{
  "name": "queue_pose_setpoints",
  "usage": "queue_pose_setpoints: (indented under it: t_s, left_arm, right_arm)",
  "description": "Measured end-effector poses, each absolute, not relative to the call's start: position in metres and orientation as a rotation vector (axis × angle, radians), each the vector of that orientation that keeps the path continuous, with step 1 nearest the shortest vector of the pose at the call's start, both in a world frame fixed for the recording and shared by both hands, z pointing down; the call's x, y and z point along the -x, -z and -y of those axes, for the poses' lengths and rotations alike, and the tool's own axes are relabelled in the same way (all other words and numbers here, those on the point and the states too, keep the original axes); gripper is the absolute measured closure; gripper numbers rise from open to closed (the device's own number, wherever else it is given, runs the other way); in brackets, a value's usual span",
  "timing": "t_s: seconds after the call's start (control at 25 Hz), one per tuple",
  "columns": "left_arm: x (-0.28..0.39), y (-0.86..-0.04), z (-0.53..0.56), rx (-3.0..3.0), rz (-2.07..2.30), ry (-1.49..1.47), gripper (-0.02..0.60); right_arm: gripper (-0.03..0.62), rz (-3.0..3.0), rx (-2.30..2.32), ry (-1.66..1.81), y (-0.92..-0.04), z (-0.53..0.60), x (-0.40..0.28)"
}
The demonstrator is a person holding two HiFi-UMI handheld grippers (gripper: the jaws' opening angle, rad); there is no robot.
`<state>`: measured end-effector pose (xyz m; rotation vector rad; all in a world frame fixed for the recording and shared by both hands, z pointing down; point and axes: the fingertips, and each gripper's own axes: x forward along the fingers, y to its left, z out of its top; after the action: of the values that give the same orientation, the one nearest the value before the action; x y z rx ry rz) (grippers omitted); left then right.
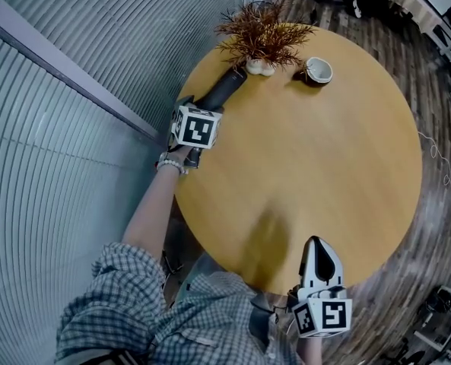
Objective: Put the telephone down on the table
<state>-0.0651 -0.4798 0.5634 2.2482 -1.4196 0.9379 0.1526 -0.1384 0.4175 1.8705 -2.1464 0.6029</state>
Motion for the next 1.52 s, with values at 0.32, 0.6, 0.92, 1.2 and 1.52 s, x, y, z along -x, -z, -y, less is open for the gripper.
queue_pose_setpoints:
  t_s: [0.32, 0.6, 0.92, 1.2, 1.52]
  left_arm:
    - [0.049, -0.497, 0.438, -2.347, 1.426, -0.706, 0.241]
    - [0.026, -0.423, 0.377, -2.486, 1.391, -0.511, 0.327]
    - [-0.007, -0.365, 0.289, -2.601, 1.289, -0.316, 0.479]
    - [-0.011, -0.320, 0.230, -2.678, 1.261, -0.201, 0.572]
    - [-0.018, -0.289, 0.192, -2.724, 1.227, -0.149, 0.574]
  right_arm:
    - [0.586, 2.200, -1.887, -0.512, -0.395, 0.139, -0.160]
    - [0.586, 2.242, -1.929, -0.420, -0.371, 0.132, -0.169]
    - [0.586, 2.291, -1.982, -0.332, -0.341, 0.117, -0.178]
    - [0.586, 2.336, -2.024, -0.244, -0.307, 0.109, -0.183]
    - [0.586, 2.403, -2.010, -0.166, -0.283, 0.110, -0.181]
